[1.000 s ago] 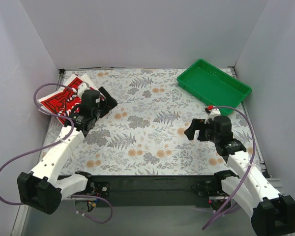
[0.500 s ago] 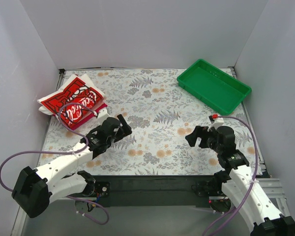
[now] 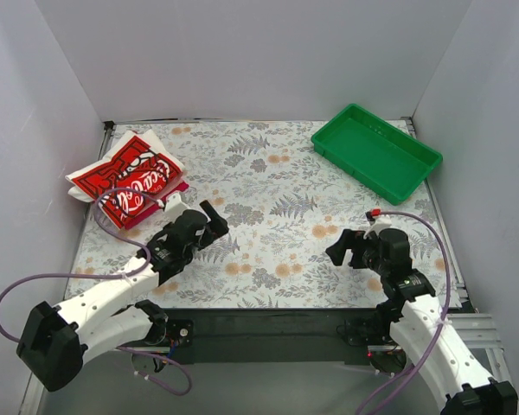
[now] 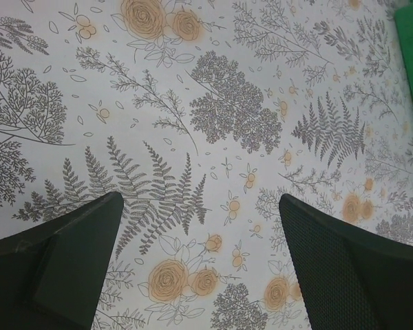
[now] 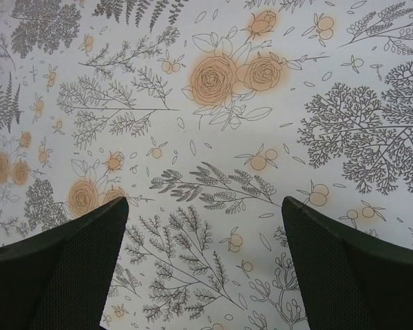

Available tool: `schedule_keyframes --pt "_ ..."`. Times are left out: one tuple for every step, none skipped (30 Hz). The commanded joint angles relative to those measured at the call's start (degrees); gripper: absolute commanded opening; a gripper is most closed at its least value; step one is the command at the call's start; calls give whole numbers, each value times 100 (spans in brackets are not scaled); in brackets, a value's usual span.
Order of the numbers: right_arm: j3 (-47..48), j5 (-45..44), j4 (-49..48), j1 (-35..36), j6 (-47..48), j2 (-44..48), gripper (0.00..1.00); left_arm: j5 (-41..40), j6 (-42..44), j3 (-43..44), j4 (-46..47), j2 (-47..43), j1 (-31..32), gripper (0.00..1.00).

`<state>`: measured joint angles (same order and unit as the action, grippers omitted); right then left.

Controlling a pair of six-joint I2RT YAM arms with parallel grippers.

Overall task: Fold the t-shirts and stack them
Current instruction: Reset both grippers

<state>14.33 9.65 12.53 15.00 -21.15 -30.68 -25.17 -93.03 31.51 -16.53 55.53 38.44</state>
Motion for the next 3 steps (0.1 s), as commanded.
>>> schedule_keyframes --pt "-44 -51 -146 -15 -30 97 98 -287 -22 -39 54 -112 15 96" --pt "-44 -60 -155 -24 -30 106 98 -296 -22 -22 36 -86 24 96" --pt "-35 -112 -146 -15 -56 114 98 -313 -22 4 19 -60 24 96"
